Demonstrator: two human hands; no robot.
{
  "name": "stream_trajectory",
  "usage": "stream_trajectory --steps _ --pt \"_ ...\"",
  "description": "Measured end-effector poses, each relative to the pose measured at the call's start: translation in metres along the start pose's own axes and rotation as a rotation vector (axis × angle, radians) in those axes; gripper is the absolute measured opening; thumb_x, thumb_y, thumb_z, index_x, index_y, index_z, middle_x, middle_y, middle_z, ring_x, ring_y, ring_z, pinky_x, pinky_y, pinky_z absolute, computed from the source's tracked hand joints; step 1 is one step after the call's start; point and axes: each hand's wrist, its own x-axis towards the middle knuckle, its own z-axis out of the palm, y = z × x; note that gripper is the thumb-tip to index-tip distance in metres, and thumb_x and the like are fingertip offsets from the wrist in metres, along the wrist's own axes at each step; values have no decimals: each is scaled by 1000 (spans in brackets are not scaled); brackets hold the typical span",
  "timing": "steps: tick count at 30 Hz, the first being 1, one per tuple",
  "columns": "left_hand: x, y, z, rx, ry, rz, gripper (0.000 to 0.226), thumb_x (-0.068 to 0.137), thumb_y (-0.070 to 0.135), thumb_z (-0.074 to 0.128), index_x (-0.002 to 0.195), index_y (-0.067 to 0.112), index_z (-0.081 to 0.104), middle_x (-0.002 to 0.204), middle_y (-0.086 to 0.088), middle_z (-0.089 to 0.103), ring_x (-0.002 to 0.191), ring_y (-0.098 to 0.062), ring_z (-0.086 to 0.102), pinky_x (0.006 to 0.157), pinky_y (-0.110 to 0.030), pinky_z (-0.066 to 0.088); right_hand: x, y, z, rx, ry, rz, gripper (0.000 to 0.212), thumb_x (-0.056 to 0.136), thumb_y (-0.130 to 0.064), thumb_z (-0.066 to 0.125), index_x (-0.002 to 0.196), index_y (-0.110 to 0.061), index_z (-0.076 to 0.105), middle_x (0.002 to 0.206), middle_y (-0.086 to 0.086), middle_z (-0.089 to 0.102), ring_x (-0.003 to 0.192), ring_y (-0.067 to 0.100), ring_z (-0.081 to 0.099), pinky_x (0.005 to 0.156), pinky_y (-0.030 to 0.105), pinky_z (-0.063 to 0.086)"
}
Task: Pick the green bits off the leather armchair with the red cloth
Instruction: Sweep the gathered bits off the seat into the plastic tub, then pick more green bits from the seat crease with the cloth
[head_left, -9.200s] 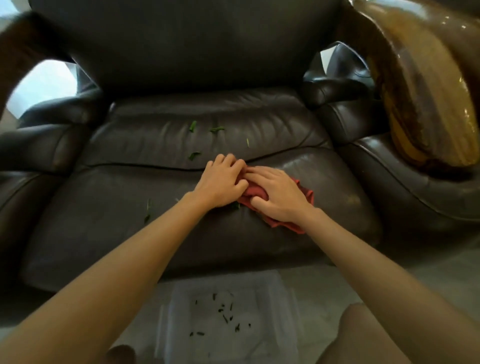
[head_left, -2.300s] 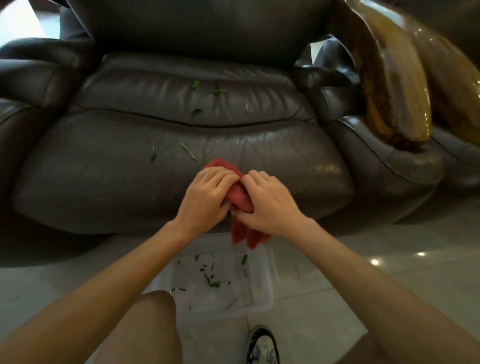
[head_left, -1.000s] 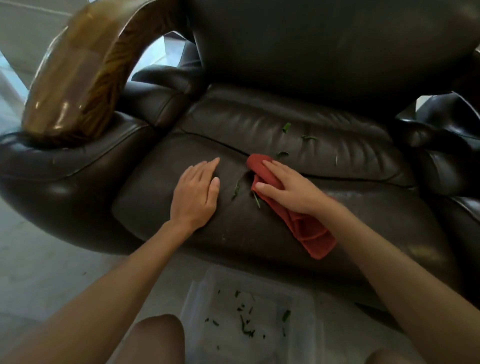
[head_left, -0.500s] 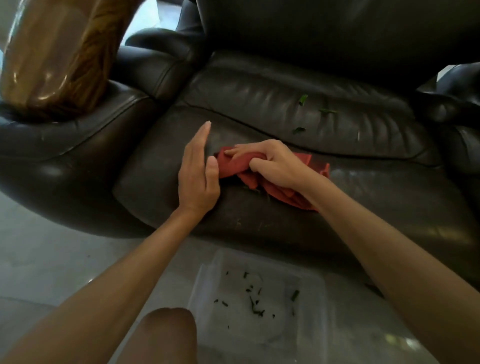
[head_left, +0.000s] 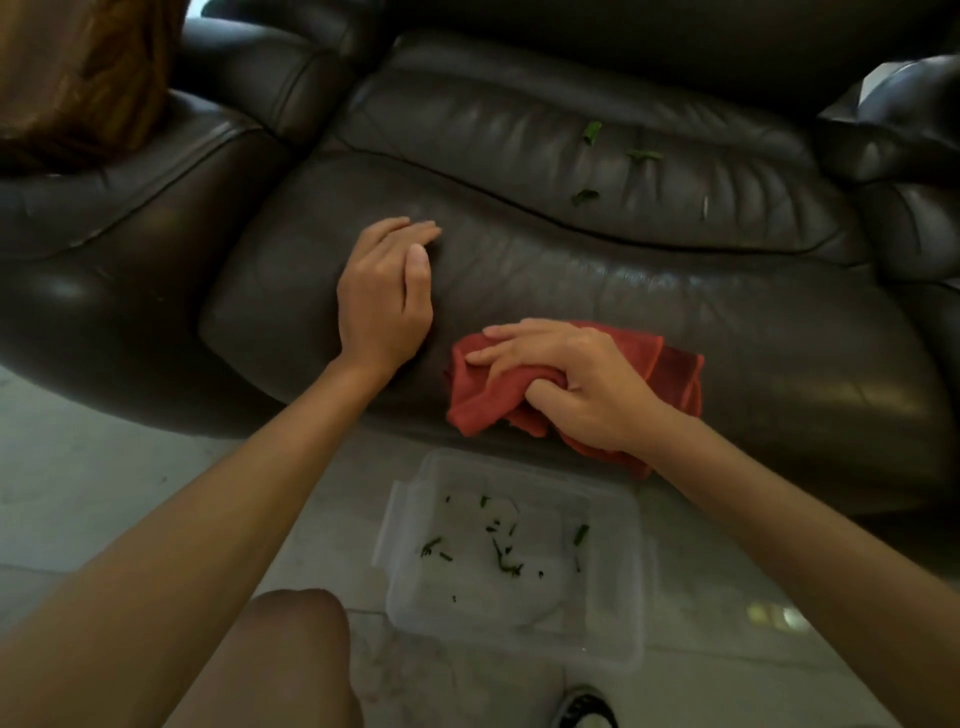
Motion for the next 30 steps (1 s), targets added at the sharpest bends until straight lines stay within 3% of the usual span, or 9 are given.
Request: stream_trajectory --steps 6,11,15,18,23,25,27,29,30 --pt "0 3 -3 7 -21 -35 42 94 17 29 105 2 67 108 -13 69 111 -26 55 95 -27 38 -21 -5 4 -25 12 11 36 70 3 49 93 -12 73 111 -4 70 121 10 52 110 27 32" --pt "0 5 -4 23 -44 -51 39 94 15 31 103 2 67 108 -13 69 111 -25 55 96 -28 38 -43 -8 9 -80 -12 49 36 72 -7 47 95 -16 72 111 0 70 117 10 54 107 27 34" --pt "1 9 -5 39 -69 -66 41 94 18 30 104 2 66 108 -14 69 110 -26 55 95 -30 39 -50 -14 7 -97 66 58 30 76 -8 46 93 -14 69 100 2 71 97 12 61 91 24 42" --pt "2 10 -7 55 -88 -70 40 94 18 30 105 2 66 108 -14 68 110 -27 55 96 -31 39 -46 -16 -7 121 222 168 30 71 -3 42 86 -12 66 80 0 67 74 11 62 72 28 48" --pt "3 13 -8 66 -120 -71 39 96 17 29 108 2 64 110 -15 67 111 -26 54 96 -31 37 -42 -3 -58 360 680 283 33 71 6 37 72 -17 60 57 0 55 52 3 53 53 16 44" --pt "3 13 -8 69 -113 -61 40 95 18 29 107 2 64 108 -16 67 109 -27 55 96 -33 39 -44 11 -84 374 853 360 27 70 -1 38 69 -18 59 57 -1 55 55 10 52 53 23 44" --pt "3 13 -9 85 -118 -50 40 95 20 29 106 2 63 108 -16 67 107 -28 55 94 -36 41 -45 28 -102 333 997 442 22 72 -9 42 75 -18 61 63 -8 58 56 1 53 54 15 41" --pt "4 16 -9 120 -141 -42 38 94 19 30 105 2 63 108 -17 67 105 -29 55 93 -38 41 -50 49 -108 184 972 552 28 79 -23 49 104 -17 60 85 -9 63 71 -10 56 63 4 40" --pt "5 18 -9 149 -160 -36 37 93 18 32 105 2 62 107 -17 66 104 -30 56 92 -39 41 -53 61 -107 64 855 617 40 82 -32 53 119 -18 53 104 -3 64 90 -6 58 80 7 42"
